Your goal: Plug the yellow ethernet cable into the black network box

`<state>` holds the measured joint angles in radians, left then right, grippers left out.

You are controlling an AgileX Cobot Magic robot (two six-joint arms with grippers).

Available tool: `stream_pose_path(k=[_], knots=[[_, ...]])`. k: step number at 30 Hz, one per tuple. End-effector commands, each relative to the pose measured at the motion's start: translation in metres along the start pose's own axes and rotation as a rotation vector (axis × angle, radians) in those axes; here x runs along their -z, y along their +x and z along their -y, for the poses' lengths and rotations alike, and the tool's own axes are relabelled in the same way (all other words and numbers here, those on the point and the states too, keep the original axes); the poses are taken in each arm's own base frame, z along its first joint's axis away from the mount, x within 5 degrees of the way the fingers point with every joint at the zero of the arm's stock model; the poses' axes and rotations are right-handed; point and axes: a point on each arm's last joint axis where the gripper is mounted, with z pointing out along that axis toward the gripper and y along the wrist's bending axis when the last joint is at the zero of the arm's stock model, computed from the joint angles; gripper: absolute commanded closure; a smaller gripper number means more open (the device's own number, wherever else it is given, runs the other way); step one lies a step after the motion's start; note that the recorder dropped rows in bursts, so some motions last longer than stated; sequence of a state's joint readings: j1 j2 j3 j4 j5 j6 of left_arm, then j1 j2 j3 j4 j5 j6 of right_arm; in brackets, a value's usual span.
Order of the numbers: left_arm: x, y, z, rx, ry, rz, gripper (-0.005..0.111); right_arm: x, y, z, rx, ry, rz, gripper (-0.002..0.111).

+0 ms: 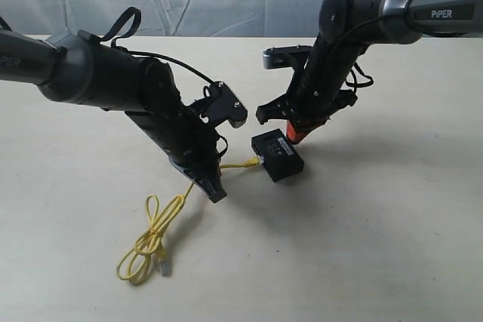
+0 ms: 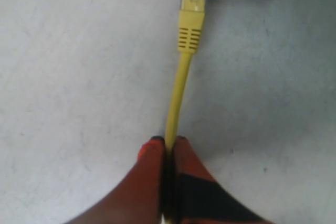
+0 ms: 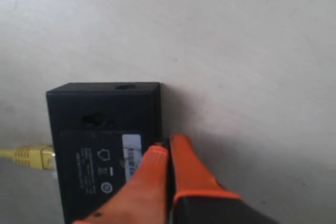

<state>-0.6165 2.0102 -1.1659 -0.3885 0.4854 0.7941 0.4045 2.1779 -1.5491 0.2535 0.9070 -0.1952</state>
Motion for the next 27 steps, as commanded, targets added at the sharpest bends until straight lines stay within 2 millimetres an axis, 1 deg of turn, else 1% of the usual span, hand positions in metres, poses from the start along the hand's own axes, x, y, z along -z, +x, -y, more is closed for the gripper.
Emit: stream_pose_path(k=[1, 5, 7, 11, 15, 17, 20, 24, 27], knots=[[0.004, -0.005, 0.001, 0.01, -0.01, 0.029, 0.107, 0.024, -0.002, 0.0, 0.009, 0.067, 0.053, 0.109], [0.004, -0.005, 0.001, 0.01, -0.01, 0.029, 0.107, 0.041, -0.002, 0.0, 0.011, 0.09, 0.08, 0.109], [0.004, -0.005, 0.001, 0.01, -0.01, 0.029, 0.107, 0.052, -0.002, 0.002, -0.024, 0.06, 0.11, 0.109], [0.004, -0.005, 0.001, 0.01, -0.01, 0.029, 0.107, 0.076, -0.002, 0.014, -0.111, -0.026, 0.171, 0.109], [0.004, -0.005, 0.001, 0.01, -0.01, 0.029, 0.106, 0.098, 0.004, 0.023, -0.105, -0.055, 0.187, 0.109], [0.004, -0.005, 0.001, 0.01, -0.01, 0.029, 0.102, 0.105, 0.006, 0.024, -0.093, -0.05, 0.193, 0.109], [0.004, -0.005, 0.001, 0.01, -0.01, 0.029, 0.091, 0.108, 0.006, 0.022, -0.081, -0.057, 0.203, 0.109], [0.004, -0.005, 0.001, 0.01, -0.01, 0.029, 0.073, 0.106, 0.007, 0.021, -0.083, -0.068, 0.207, 0.109], [0.009, -0.006, 0.0, -0.008, -0.021, 0.034, 0.066, 0.101, 0.01, 0.022, -0.076, -0.068, 0.197, 0.109]])
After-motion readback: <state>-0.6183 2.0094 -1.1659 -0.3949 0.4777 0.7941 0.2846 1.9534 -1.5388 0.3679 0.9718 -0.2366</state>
